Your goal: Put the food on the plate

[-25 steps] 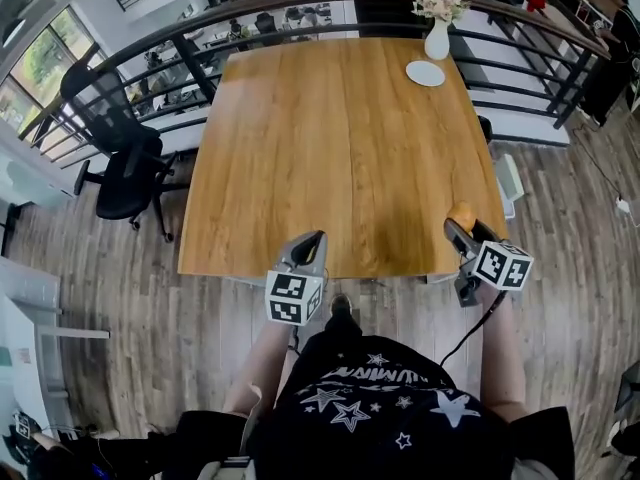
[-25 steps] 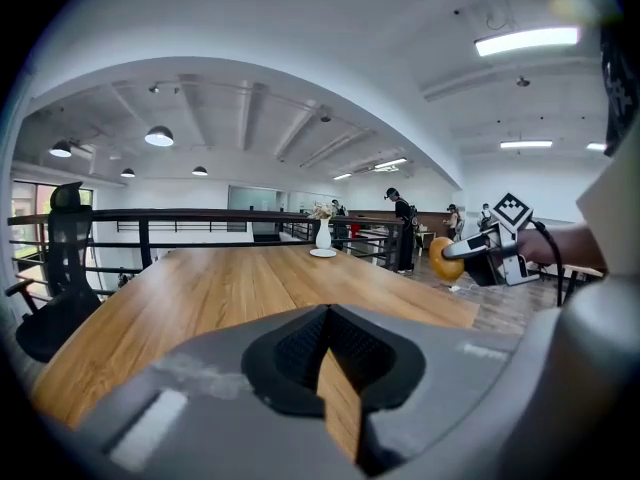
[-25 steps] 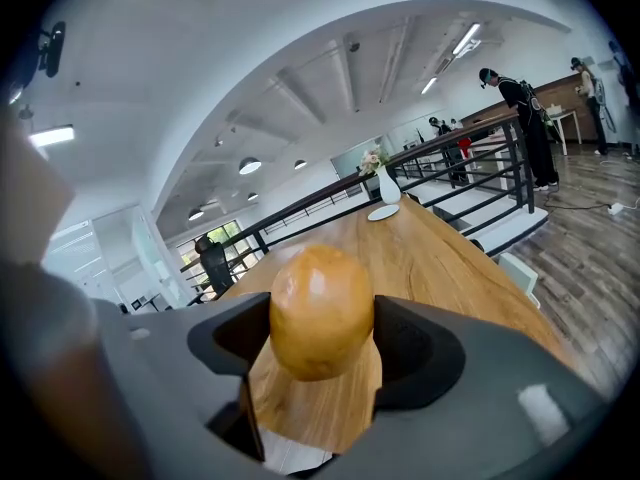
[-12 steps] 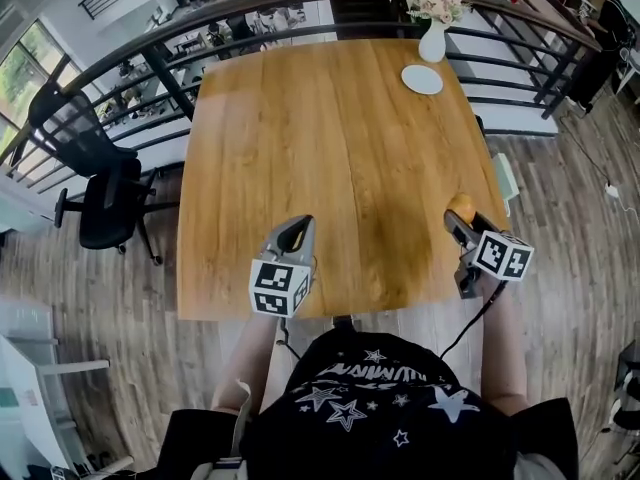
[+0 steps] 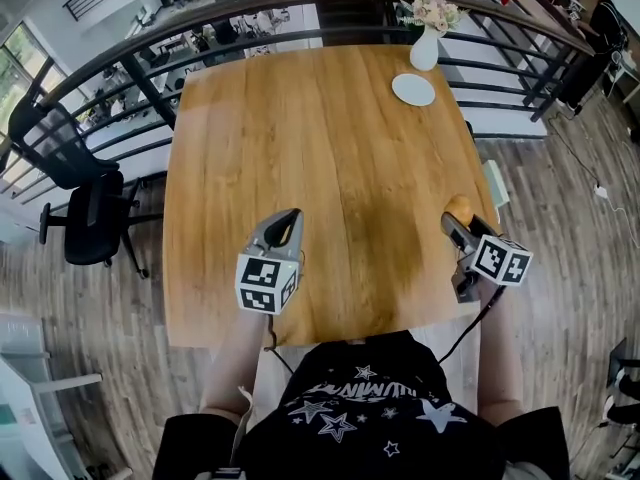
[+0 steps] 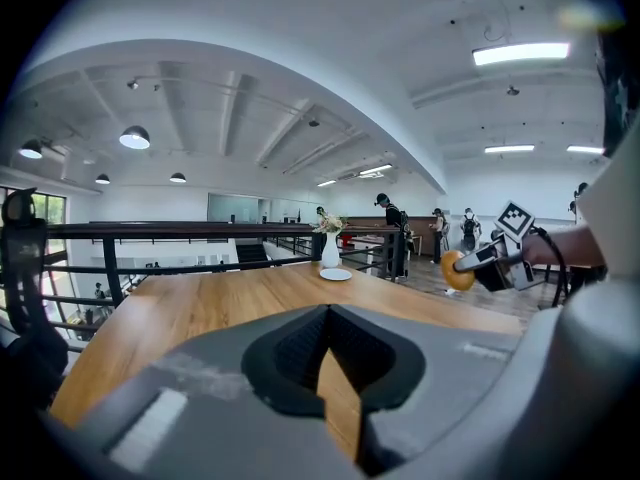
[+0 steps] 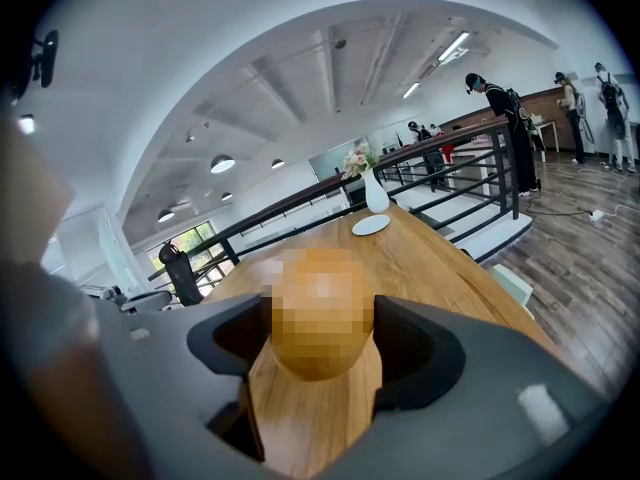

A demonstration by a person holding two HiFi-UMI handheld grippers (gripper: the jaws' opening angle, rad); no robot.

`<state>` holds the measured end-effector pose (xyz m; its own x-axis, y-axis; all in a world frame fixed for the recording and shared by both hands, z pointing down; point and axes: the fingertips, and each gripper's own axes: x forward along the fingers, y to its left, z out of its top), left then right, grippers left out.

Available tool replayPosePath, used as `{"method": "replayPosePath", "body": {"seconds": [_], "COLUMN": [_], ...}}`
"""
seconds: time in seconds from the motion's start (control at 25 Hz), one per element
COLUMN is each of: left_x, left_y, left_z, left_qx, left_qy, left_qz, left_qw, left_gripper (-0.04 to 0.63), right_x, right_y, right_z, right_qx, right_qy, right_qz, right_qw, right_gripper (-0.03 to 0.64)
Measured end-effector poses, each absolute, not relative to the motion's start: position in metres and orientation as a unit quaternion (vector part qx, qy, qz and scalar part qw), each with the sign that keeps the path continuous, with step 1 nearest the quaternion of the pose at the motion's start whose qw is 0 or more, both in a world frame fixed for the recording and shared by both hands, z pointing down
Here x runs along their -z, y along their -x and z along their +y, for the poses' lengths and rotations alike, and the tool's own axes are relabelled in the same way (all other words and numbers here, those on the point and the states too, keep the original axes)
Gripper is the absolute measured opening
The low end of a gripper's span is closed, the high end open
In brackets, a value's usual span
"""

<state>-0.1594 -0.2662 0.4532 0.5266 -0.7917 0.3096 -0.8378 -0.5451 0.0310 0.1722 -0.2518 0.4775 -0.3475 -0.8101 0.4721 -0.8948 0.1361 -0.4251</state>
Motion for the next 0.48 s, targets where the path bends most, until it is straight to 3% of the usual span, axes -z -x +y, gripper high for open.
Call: {"method": "replayPosePath", "body": {"seconds": [0.48], "left_x": [-0.44], "left_y": [0.105], "left_z": [-0.356], "left_qx": [-0.132], "left_qy": [-0.855], "left_qz": [-0.492], "left_qw": [0.092], "left_gripper": [-0.002], "right_x": [-0.463], "right_y": [-0.227], "right_z": [-0.378], "right_qx": [-0.312], "right_qy": [-0.547], "right_qz": [-0.773], "right_qw": [0.08], "right_gripper": [0.327]}}
